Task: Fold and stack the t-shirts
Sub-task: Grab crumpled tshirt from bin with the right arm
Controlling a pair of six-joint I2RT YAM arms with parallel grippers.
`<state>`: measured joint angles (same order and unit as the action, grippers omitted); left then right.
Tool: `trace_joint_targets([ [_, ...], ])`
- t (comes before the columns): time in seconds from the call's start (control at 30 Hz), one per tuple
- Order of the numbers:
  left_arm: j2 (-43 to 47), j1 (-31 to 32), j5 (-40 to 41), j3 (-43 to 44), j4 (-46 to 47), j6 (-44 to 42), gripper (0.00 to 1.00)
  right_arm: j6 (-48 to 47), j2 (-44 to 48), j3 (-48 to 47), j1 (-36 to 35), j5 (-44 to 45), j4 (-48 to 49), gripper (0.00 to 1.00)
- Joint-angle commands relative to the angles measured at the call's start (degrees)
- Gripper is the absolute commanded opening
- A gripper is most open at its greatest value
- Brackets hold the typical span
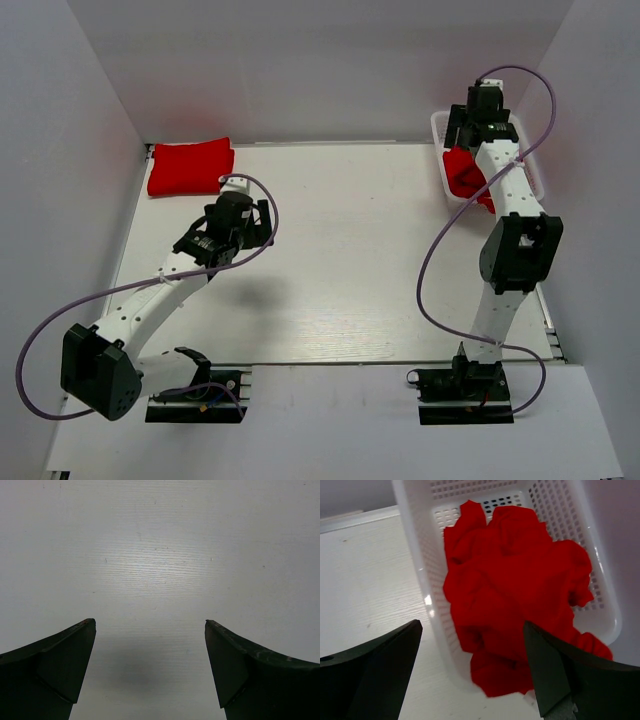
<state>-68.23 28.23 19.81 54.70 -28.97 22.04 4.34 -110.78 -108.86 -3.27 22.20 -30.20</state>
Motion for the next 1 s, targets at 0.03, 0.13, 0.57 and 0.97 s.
trace_joint_targets([
  [0.03, 0.64, -0.19, -1.0, 0.85, 0.67, -1.3, 1.0, -4.07, -6.37, -9.24, 2.56, -1.44, -5.22, 0.85],
  [0.13, 0.64, -0.19, -1.0, 0.85, 0.67, -1.3, 1.0, -6.97, -9.54, -11.37, 5.46, -1.89, -6.1, 0.82],
  [0.57, -0.42, -0.19, -1.0, 0.23, 0.67, -0.77, 1.0, -5.48, -9.72, -5.84, 9.07, -10.33, -6.19, 0.0],
  [0.97, 2.3, -0.19, -1.53, -1.96, 2.33, 0.28, 1.0, -5.22, 1.7, -7.15, 11.0, -12.09, 4.34, 0.0],
])
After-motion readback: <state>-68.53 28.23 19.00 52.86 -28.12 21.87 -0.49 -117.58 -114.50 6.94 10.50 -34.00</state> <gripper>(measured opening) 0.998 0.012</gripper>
